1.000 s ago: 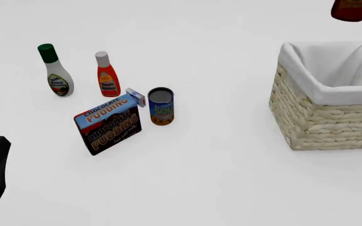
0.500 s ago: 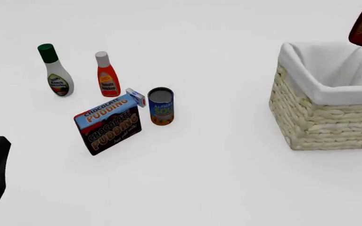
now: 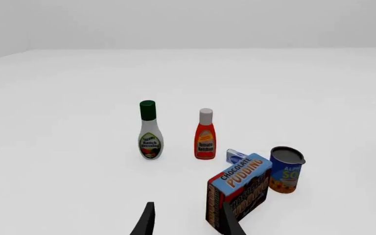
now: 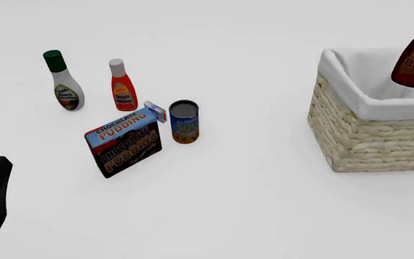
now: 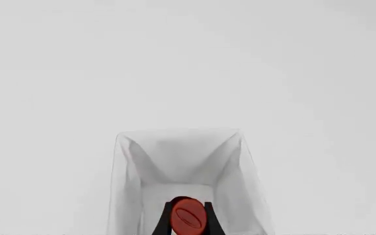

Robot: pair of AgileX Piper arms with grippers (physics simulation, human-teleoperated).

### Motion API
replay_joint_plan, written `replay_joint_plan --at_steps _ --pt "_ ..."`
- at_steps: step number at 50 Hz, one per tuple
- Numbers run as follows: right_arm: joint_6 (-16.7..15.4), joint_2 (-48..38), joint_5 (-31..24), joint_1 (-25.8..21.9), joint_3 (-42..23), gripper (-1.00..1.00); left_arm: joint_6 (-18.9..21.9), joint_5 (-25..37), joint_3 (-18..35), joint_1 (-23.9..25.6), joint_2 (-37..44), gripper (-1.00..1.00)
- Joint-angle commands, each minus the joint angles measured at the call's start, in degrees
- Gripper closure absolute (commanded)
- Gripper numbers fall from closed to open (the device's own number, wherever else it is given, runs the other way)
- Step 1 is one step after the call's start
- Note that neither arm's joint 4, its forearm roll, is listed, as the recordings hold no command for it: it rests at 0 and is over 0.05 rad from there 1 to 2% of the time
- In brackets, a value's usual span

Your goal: Pick the bbq sauce and place it in the basket.

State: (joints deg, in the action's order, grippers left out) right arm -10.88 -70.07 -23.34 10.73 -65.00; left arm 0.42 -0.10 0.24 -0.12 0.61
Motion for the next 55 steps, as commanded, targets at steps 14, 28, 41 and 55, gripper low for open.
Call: replay_joint_plan --at_steps 14,28,41,55 --pt "0.9 -4.9 5.4 -0.2 3.9 1.00 0.0 0.0 0.0 0.0 0.0 -1.00" --pt "1.0 -8.2 6.9 -0.8 3.1 1.00 0.0 0.0 0.0 0.0 0.0 -1.00" --pt "1.1 -10.4 8.6 -0.9 3.5 1.00 0.1 0.0 0.0 0.0 0.0 -1.00" --pt "1.3 -12.4 10.0 -1.0 4.2 1.00 0.1 0.0 0.0 0.0 0.0 -1.00"
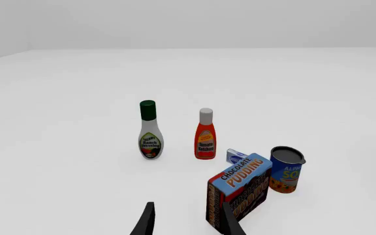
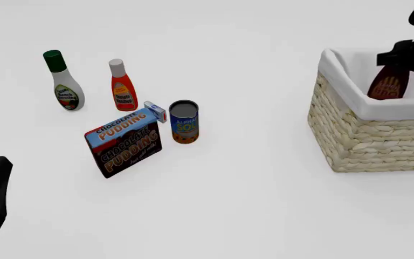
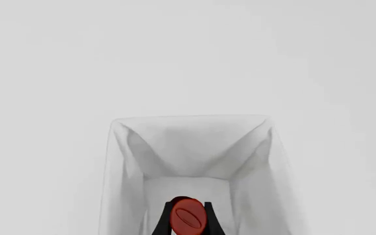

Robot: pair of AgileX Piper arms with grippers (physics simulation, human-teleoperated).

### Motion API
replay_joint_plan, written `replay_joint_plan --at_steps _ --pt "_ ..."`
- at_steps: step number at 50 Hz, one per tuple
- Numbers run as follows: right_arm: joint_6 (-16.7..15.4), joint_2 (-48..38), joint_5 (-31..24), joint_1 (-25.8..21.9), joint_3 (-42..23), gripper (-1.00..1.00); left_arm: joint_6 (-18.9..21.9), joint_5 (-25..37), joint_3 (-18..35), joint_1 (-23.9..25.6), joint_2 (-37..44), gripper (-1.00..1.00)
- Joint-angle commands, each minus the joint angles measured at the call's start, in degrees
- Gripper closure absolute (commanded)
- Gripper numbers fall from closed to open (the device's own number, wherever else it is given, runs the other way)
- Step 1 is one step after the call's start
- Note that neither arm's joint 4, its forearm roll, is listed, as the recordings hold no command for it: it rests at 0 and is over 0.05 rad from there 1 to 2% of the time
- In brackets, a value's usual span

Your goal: Pick the bbq sauce and place it in the basket.

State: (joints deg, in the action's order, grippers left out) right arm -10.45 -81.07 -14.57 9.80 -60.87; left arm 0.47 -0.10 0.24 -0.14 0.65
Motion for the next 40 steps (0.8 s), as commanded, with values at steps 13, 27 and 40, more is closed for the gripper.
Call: replay_joint_plan --at_steps 13,27,40 --pt "0.6 -4.2 2.9 0.8 0.1 1.00 0.0 0.0 0.0 0.0 0.0 -1.00" --pt "0.6 -5.3 3.5 1.3 0.3 1.00 0.0 0.0 0.0 0.0 0.0 -1.00" --pt "0.5 -4.8 2.9 0.9 0.0 -1.00 0.0 0.0 0.0 0.0 0.0 -1.00"
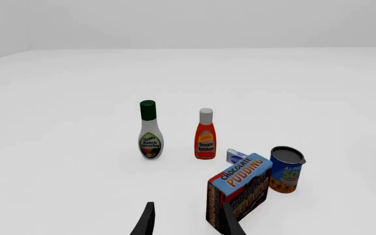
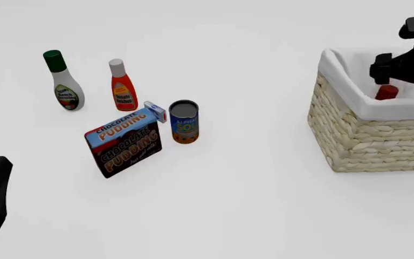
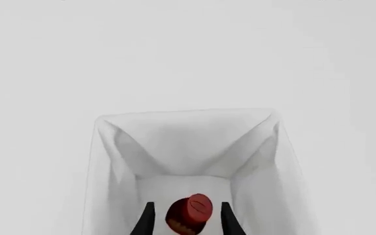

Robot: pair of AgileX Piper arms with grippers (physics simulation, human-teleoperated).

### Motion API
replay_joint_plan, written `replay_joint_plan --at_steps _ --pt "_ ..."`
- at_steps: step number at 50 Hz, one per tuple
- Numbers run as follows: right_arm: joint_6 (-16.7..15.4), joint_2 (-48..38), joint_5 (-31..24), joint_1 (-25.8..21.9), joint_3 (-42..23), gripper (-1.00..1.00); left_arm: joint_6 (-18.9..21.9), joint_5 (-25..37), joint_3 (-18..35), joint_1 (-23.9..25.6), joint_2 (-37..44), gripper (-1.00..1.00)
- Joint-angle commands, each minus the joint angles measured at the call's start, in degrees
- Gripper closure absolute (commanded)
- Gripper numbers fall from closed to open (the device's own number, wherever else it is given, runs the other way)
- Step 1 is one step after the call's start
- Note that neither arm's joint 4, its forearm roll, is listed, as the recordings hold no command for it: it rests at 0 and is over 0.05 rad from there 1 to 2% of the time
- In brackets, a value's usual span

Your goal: Pick the bbq sauce and place it in the basket.

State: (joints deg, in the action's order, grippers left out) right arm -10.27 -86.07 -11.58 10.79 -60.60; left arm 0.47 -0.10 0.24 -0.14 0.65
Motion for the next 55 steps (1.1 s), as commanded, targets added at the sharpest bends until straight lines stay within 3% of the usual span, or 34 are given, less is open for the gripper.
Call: replay_joint_plan --at_steps 1,18,36,55 --pt "0.3 0.3 -0.2 -0.1 -0.2 -1.00 0.0 0.0 0.0 0.0 0.0 -1.00" --pt "0.3 3.5 -3.3 -0.1 -2.6 -1.00 0.0 0.0 0.0 0.0 0.0 -1.00" --pt "-0.6 8.9 -11.3 -1.3 -10.8 -1.00 0.0 0.0 0.0 0.0 0.0 -1.00" --pt "-0.7 11.6 -14.7 -2.6 -14.4 -1.00 0.0 0.0 0.0 0.0 0.0 -1.00"
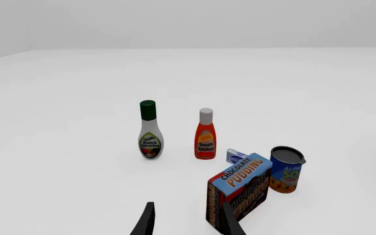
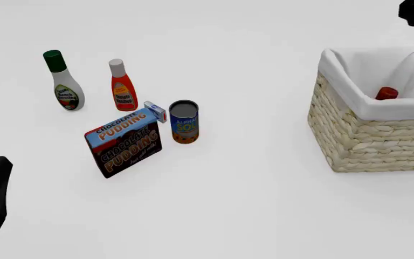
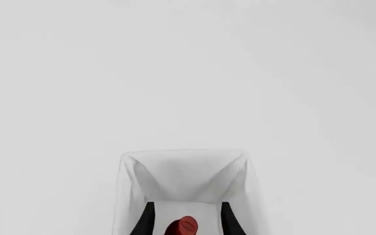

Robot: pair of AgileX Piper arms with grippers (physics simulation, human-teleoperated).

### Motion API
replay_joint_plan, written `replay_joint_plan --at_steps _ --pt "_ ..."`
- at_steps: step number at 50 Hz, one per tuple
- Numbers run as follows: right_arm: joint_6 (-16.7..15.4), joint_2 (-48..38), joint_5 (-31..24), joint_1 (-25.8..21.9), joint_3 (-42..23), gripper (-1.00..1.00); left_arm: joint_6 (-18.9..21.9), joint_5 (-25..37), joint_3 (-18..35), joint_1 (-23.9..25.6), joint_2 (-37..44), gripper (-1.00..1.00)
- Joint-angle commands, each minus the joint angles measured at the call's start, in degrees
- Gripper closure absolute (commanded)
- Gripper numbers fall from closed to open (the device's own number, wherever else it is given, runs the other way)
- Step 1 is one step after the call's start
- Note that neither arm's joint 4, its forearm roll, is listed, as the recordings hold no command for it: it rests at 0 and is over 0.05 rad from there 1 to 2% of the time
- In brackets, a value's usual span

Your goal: Pick the bbq sauce and place it in the basket.

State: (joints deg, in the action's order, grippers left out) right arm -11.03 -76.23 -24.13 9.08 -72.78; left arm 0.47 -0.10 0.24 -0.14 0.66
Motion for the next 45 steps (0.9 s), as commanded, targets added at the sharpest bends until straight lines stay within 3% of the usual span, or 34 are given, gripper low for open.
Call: replay_joint_plan --at_steps 1,45 --pt "0.0 1.9 -2.2 -1.0 -2.3 -1.00 0.0 0.0 0.0 0.0 0.0 -1.00" --pt "2.9 10.8 -5.5 -2.3 -3.4 -1.00 0.0 0.0 0.0 0.0 0.0 -1.00"
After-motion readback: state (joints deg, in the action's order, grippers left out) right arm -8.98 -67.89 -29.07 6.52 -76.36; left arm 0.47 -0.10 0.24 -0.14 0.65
